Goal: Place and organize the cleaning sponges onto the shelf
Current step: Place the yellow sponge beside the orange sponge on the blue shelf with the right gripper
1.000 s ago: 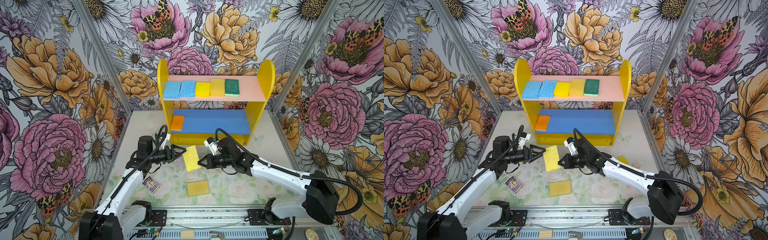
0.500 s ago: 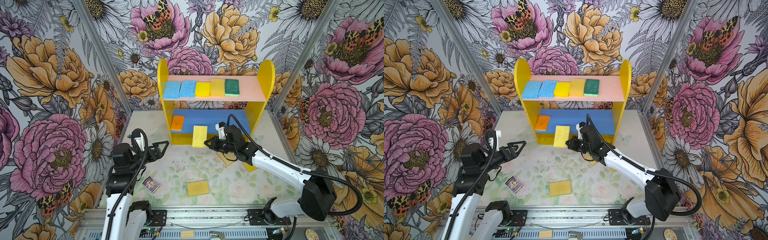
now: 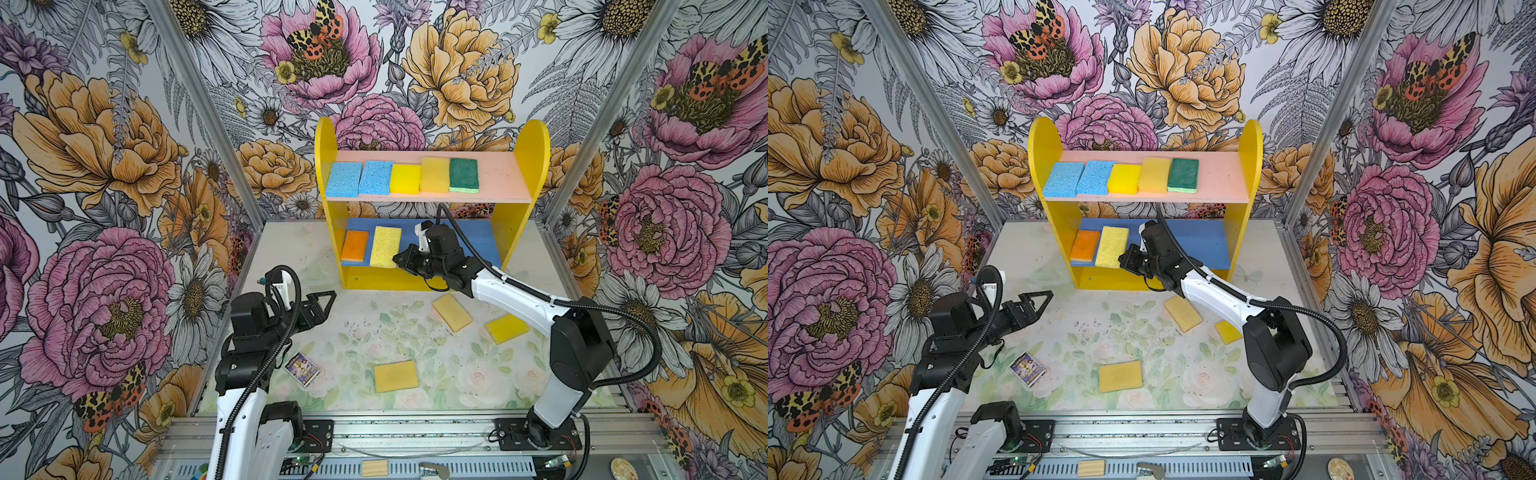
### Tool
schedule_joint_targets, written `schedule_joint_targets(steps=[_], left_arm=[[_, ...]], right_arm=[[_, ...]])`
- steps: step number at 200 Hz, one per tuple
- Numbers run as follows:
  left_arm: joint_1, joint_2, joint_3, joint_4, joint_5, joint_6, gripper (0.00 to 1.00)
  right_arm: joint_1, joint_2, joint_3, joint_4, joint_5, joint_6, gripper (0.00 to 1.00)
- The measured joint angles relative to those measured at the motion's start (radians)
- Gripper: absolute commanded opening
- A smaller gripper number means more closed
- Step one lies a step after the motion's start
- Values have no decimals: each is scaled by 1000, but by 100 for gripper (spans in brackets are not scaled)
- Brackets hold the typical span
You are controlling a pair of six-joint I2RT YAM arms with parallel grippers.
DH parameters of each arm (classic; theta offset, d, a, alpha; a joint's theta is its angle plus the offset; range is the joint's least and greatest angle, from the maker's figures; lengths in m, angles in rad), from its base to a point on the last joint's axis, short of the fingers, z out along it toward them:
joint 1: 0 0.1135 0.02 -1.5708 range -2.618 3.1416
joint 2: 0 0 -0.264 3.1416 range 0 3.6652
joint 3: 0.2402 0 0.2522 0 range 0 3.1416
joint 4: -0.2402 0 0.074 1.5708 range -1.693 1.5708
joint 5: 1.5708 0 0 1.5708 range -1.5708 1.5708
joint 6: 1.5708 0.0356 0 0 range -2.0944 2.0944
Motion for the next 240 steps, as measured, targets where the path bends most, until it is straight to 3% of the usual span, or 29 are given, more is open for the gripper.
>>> schedule_joint_targets(steps=[66,175,240], left_arm=[[-19,-6,0,0,-6,1,99],[-27,-6,0,0,-10,1,99],[-28,-6,0,0,-10,1,99]], right_arm=[[-9,126,90,26,5,0,0],[-39,206,149,30,-20,4,0],[-39,245,175,34,-51,4,7]])
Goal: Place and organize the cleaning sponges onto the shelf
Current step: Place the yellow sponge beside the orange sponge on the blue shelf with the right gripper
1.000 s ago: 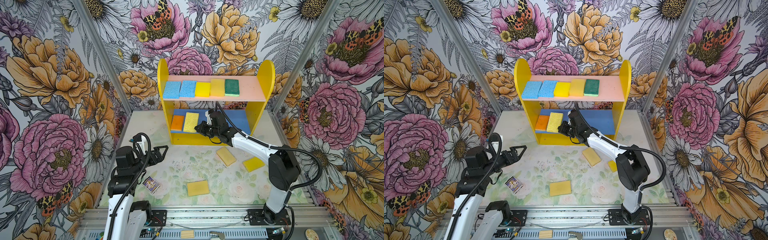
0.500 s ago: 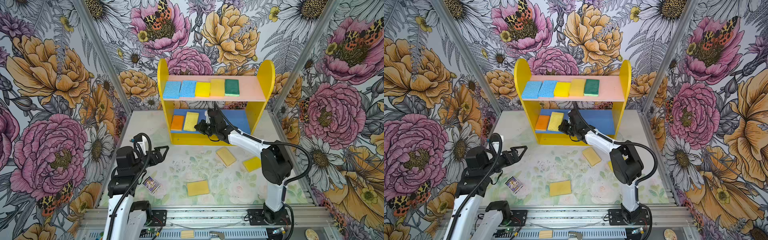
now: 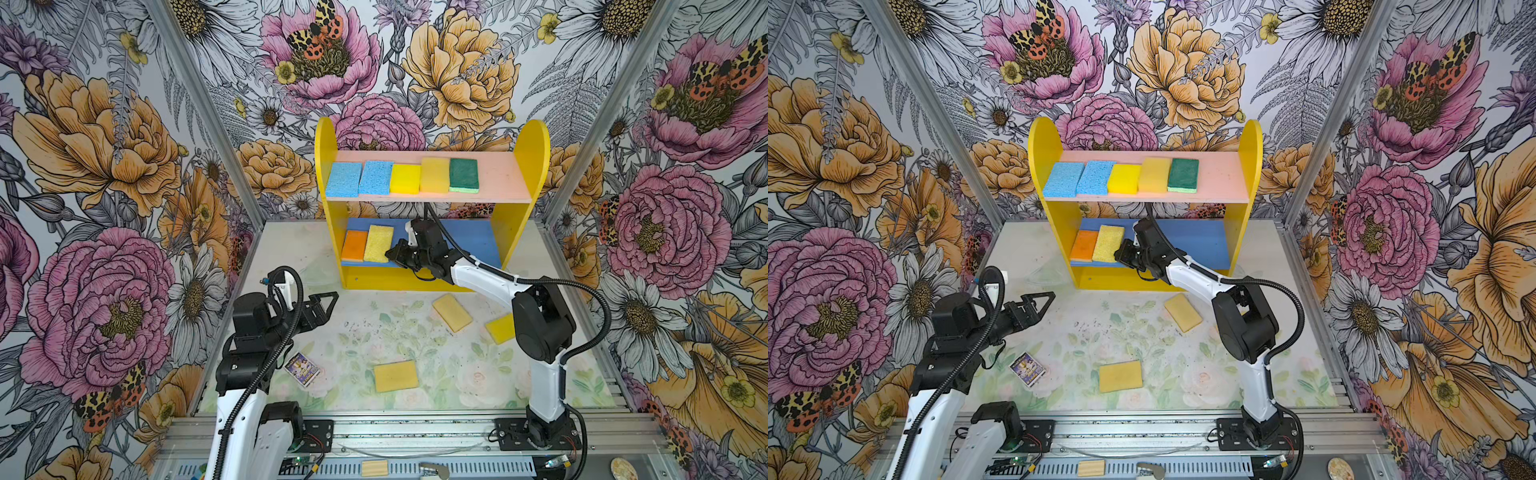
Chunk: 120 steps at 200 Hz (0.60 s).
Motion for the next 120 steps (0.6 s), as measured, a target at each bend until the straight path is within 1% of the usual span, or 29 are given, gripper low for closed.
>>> schedule_joint_targets(steps=[9,34,52,89,120], left_arm=[[0,0,0,0,0,0,99],[0,0,0,0,0,0,99],[0,2,0,0,0,0,99],[0,2,0,0,0,0,99],[0,3,0,0,0,0,99]], right_arm=[[0,2,1,0,-4,0,10],[0,3,4,1,-8,7,26],[0,3,5,0,-12,3,33],[-1,3,5,10,-18,6,40],[-8,3,5,15,-18,4,42]])
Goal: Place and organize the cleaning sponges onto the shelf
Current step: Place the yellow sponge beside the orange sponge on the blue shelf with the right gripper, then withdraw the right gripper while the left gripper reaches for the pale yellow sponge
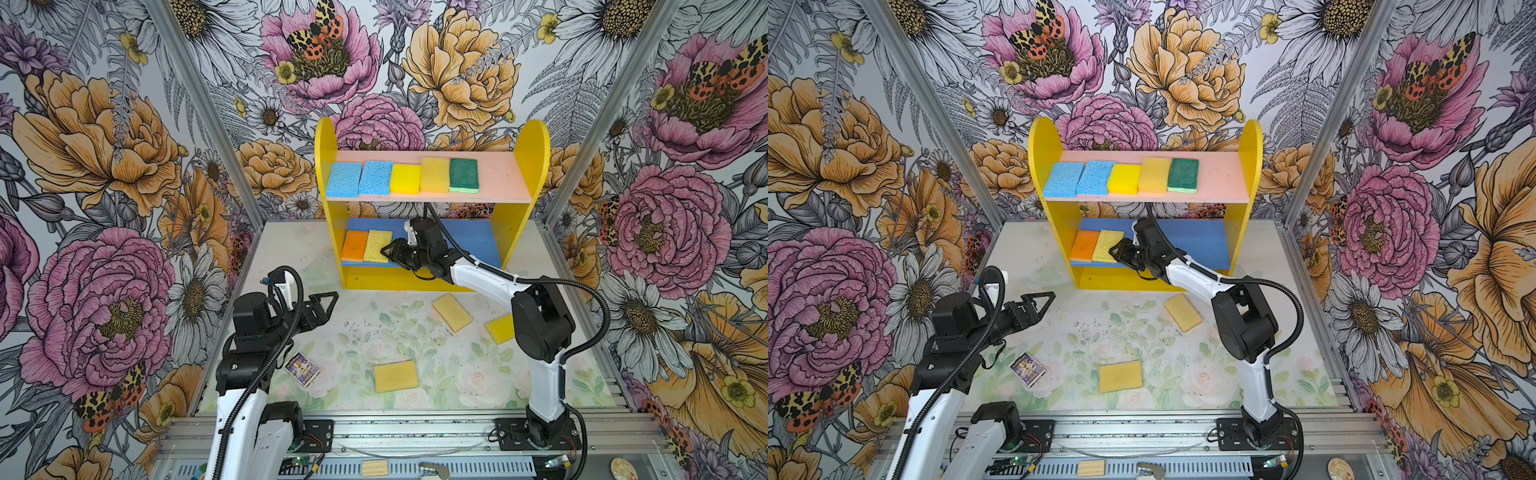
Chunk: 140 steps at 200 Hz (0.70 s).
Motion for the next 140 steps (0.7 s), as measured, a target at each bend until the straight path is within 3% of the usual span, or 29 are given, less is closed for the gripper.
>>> schedule_joint_targets(steps=[82,140], left_arm=[[-17,6,0,-4,0,9,99],[-73,29,0,-4,0,10,99]], right_arm=[[-12,-79,-93,6,11,-2,45],[-12,-385,-365,7,31,-21,46]])
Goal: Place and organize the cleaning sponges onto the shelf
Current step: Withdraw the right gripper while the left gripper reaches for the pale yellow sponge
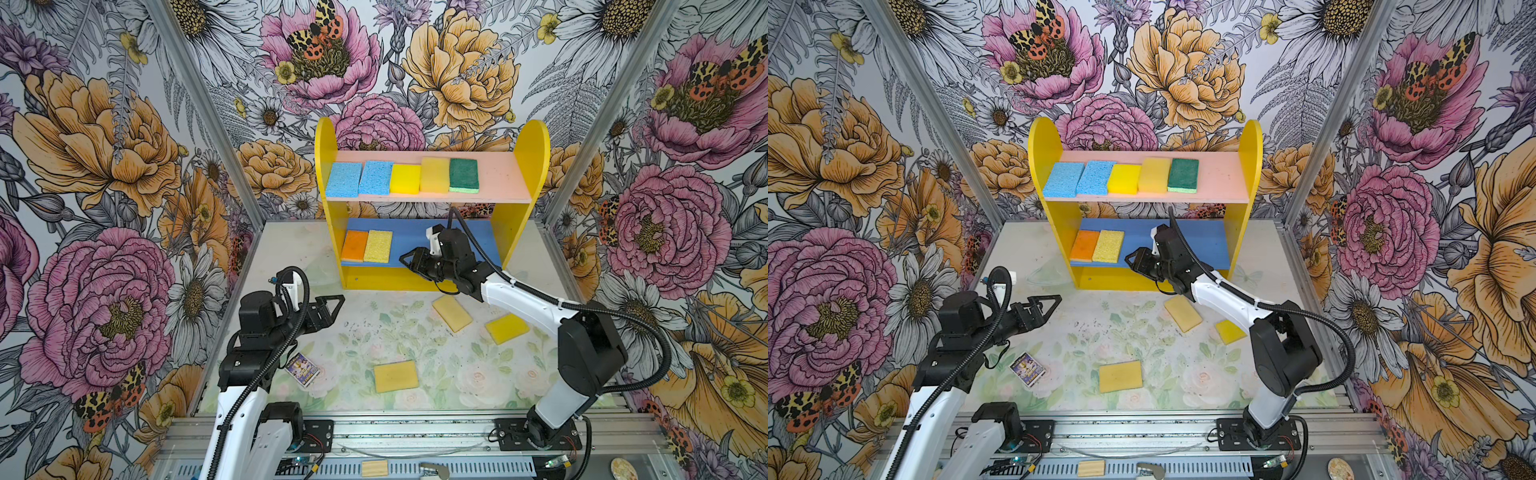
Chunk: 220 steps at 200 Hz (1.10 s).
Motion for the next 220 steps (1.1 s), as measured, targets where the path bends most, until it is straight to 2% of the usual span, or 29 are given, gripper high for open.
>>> schedule_joint_targets(steps=[24,50,75,104,125,145,177,220], left_arm=[[-52,13,-1,0,-3,0,99],[-161,13,-2,0,-23,-2,99],[-306,38,-5,6,-75,-24,99],[-509,128,-49,96,-170,-127,97],[-662,242,-102,222,-249,-234,93],[-757,393,-124,377,-303,-336,88],[-841,679,-68,550,-364,-426,78],[-895,1003,164,653,-388,-473,67]], right_arm=[[0,-170,-147,-10,6,-12,47],[0,-340,-303,-60,22,-32,49],[-11,-457,-431,-123,21,-46,52],[-40,-512,-549,-171,18,-54,54],[-80,-523,-595,-197,8,-61,54],[-132,-542,-606,-211,-13,-72,55],[-221,-592,-612,-212,-60,-93,56],[-341,-688,-668,-229,-138,-113,57]])
